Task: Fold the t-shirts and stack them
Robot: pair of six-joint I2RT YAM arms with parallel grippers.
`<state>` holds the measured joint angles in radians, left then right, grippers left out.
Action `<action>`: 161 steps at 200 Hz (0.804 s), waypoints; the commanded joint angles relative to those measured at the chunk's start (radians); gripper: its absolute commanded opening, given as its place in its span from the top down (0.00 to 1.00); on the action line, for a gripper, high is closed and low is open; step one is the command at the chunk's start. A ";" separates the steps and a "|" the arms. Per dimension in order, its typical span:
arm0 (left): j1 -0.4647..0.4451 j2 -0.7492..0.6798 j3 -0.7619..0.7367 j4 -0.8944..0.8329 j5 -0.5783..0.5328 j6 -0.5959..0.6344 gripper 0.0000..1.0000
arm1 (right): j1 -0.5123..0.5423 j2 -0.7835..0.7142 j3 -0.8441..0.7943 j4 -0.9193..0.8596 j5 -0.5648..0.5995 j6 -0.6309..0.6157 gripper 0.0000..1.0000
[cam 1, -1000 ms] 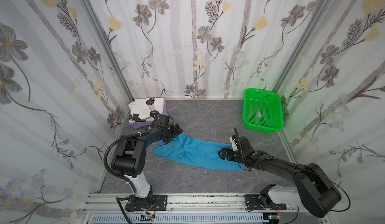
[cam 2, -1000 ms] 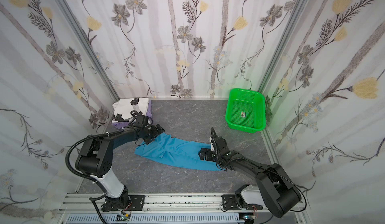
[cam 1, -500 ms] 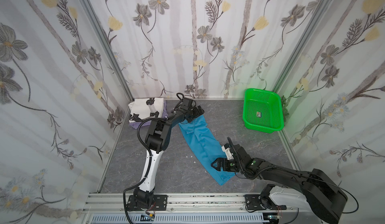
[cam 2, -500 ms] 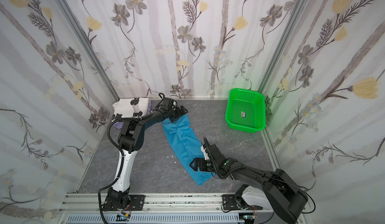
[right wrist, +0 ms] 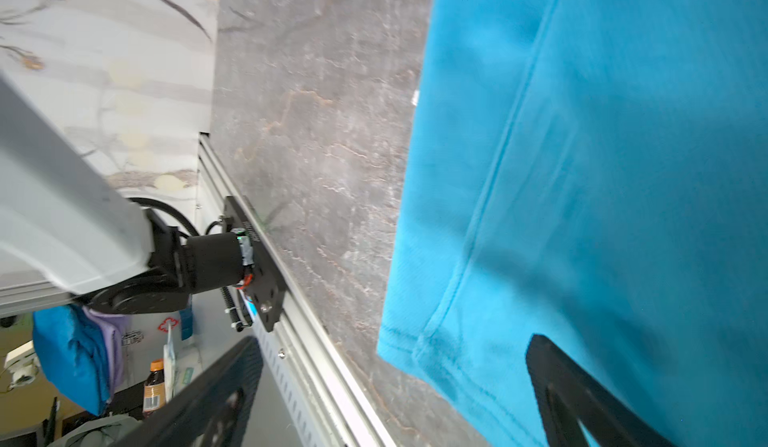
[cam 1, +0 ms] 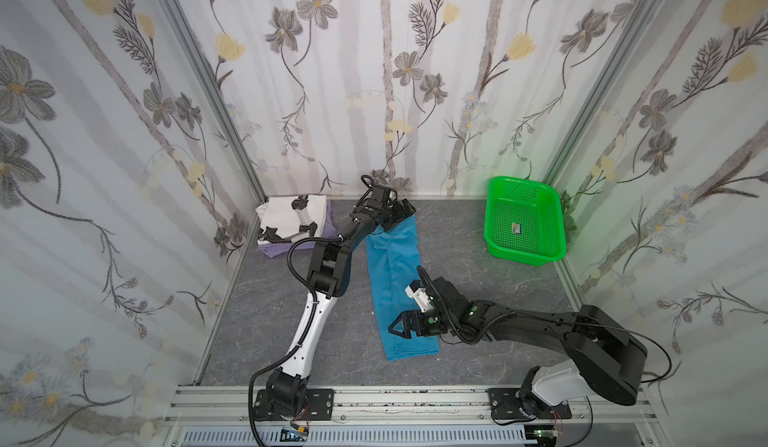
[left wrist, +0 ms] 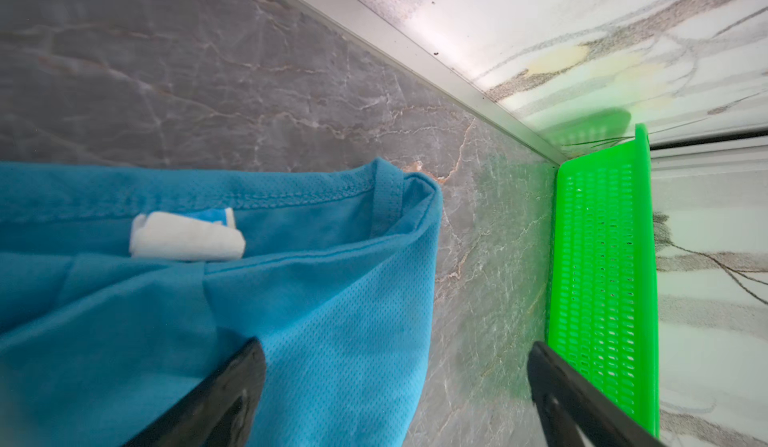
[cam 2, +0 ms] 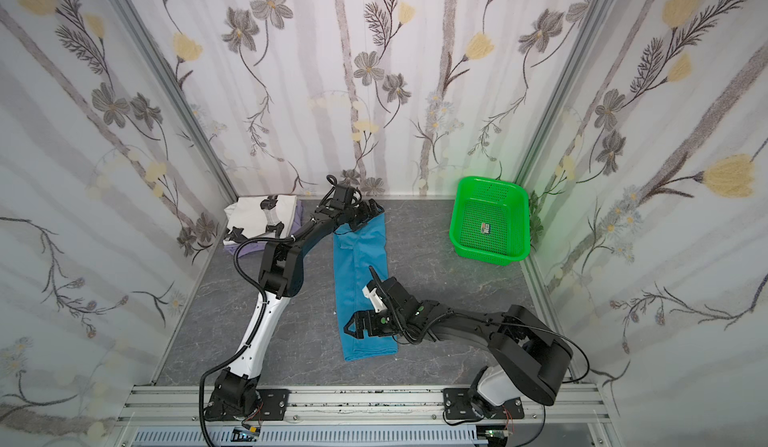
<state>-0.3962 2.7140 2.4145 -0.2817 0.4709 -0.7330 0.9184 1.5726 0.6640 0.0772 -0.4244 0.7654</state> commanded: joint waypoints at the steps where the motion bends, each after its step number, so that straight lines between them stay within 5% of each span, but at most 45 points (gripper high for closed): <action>1: 0.006 0.026 0.090 0.006 0.123 -0.013 0.00 | -0.020 -0.081 0.005 -0.036 0.034 0.006 0.00; 46: 0.064 -0.161 0.047 0.088 0.313 -0.016 0.00 | -0.136 -0.116 0.015 -0.072 0.049 -0.058 0.00; 96: 0.099 -0.737 -0.715 0.188 0.194 0.036 0.00 | -0.252 0.143 0.215 -0.099 -0.023 -0.224 0.00; 125: 0.099 -1.003 -1.091 0.055 0.016 0.053 0.00 | -0.281 0.325 0.342 -0.117 -0.005 -0.246 0.00; 161: 0.029 -1.249 -1.451 -0.018 -0.032 0.066 0.00 | -0.329 0.404 0.360 -0.060 0.019 -0.221 0.00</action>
<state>-0.3168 1.5761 1.1088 -0.2363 0.5056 -0.6937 0.6079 1.9587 1.0187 -0.0277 -0.4103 0.5533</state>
